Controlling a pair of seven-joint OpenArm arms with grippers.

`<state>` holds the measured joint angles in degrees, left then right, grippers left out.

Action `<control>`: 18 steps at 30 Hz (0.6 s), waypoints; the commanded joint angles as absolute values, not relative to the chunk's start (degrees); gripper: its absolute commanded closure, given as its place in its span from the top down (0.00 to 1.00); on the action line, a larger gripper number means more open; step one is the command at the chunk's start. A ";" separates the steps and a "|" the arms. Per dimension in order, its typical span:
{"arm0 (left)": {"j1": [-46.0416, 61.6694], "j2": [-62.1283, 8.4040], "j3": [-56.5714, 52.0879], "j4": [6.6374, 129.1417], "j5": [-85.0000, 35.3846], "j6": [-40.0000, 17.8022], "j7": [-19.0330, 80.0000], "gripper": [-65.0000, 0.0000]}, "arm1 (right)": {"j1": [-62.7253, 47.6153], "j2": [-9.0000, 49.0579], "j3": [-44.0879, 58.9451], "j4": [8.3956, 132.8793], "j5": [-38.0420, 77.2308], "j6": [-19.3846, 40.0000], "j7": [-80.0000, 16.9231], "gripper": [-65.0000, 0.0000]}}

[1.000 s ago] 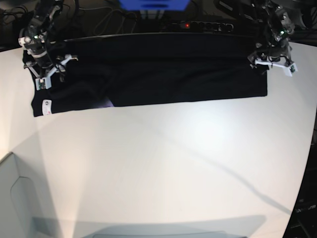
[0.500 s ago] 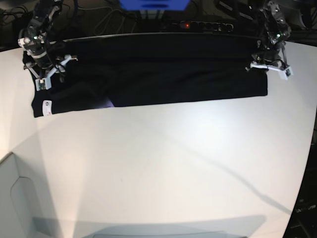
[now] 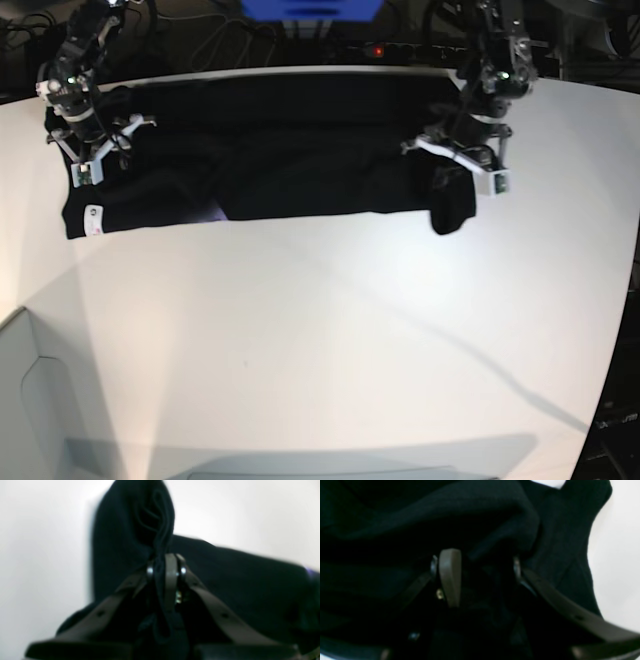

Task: Fold the T-shirt properly
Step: 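Lift the strip end with the left gripper and fold it toward the right gripper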

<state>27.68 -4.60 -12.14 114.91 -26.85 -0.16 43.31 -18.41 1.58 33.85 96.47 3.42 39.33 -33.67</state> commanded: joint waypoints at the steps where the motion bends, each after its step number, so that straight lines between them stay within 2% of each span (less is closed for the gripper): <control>1: 27.47 -4.70 -9.89 115.91 -27.30 -0.40 42.42 0.00 | -18.42 2.07 33.98 96.92 3.21 40.00 -34.07 0.37; 12: 19.91 -6.37 13.76 113.89 -27.21 0.31 42.42 0.00 | -18.33 2.07 33.98 96.92 3.21 40.00 -34.07 0.37; 18: 14.64 -6.46 20.88 109.41 -25.80 0.40 42.51 0.00 | -18.33 2.15 33.98 96.92 3.21 40.00 -34.07 0.37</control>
<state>15.11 -6.66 20.97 108.25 -25.23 0.45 43.62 -18.28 1.67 33.82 96.47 3.42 39.33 -33.78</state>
